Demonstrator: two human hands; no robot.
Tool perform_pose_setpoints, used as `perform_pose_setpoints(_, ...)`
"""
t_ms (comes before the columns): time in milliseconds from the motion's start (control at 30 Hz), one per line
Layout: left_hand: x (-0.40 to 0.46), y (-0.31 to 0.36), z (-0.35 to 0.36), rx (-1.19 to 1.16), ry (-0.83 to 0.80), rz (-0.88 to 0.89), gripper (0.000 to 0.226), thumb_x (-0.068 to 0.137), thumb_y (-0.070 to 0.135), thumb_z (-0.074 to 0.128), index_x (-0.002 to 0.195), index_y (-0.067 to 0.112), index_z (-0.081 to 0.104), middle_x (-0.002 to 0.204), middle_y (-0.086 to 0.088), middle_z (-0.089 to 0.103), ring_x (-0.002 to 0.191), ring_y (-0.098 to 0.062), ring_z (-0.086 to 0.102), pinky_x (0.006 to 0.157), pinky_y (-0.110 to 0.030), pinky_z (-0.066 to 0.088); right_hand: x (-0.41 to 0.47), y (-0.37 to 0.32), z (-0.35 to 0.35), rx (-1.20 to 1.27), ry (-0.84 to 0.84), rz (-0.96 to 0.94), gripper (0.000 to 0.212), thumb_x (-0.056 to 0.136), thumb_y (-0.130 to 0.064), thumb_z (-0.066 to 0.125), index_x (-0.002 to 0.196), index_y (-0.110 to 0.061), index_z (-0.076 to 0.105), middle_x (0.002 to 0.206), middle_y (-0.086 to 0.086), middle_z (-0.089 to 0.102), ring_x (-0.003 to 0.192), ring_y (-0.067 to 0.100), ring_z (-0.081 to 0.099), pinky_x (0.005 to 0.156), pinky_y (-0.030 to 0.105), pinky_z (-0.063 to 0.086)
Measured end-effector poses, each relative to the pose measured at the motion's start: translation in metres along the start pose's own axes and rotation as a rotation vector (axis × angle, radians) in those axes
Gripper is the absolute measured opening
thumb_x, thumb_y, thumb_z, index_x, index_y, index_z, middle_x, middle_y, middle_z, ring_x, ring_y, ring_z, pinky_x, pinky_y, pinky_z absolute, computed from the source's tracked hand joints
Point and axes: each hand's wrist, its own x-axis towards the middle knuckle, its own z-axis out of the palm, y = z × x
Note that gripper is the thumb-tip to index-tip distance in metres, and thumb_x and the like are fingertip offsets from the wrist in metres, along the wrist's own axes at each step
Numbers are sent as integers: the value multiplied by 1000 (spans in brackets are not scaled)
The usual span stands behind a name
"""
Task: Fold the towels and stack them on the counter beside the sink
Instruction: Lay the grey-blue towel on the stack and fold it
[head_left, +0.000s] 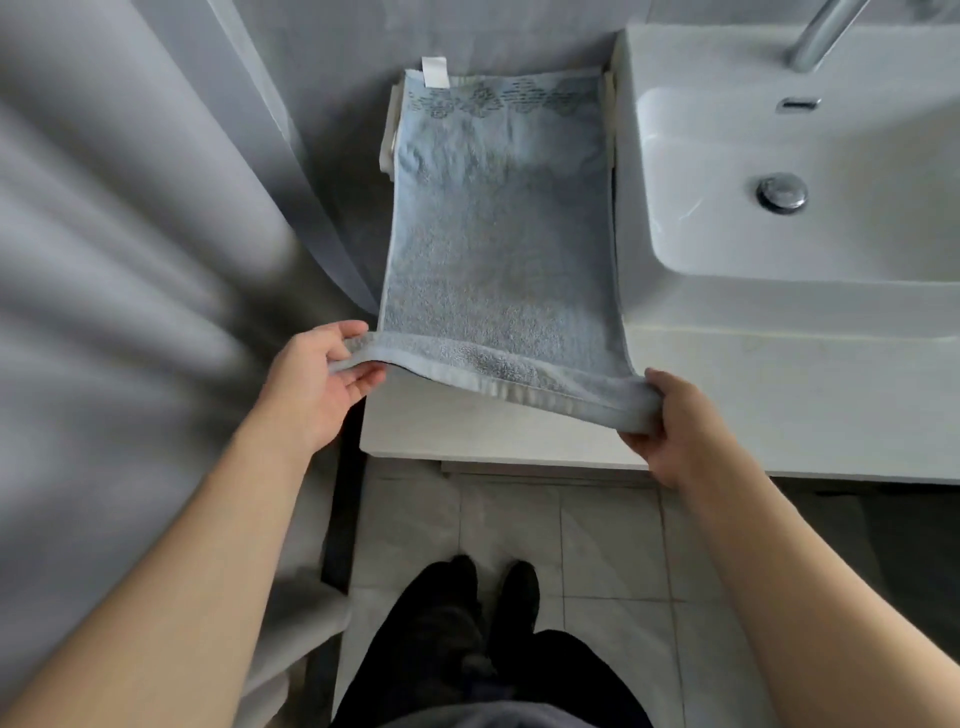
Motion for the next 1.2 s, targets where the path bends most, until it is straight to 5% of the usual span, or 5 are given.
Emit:
perform_pose_setpoints(133,18,16,19,25,-169,84,67,73,-27,20,111,13,58,110,-8,68,96,-24,71,82,-33,53,7,-43,35,-7,55,-55,13,97,-14,56,84,-13,52,84,7,56,65,19,57,40,24,51)
perform_pose_setpoints(267,64,38,41,196,-5,221,31,94,-10,52,106,16,64,103,-6,73,90,-18,73,77,-27,55,27,-96,78,280,-16,-97,17,100,-6,45,84,-9,51,71,8,48,43,12,53,42,22,51)
perform_pose_setpoints(433,133,77,74,234,88,348,18,95,17,66,77,20,65,56,12,60,50,-2,52,54,-19,44,57,-151,126,418,-97,-114,37,90,13,24,101,-1,56,90,14,54,77,19,56,85,32,56)
perform_pose_setpoints(933,318,176,173,370,1,303,16,95,18,66,80,21,69,86,0,71,83,-18,68,76,-32,53,197,-298,245,-1024,472,-850,37,85,-46,51,90,-14,68,92,14,66,91,34,61,78,37,46)
perform_pose_setpoints(1200,392,189,220,482,74,278,14,85,25,67,78,16,59,67,-2,53,61,-13,46,59,-26,36,246,-334,277,-1807,505,-1185,15,82,-5,53,96,-4,54,88,31,62,96,40,56,97,39,24)
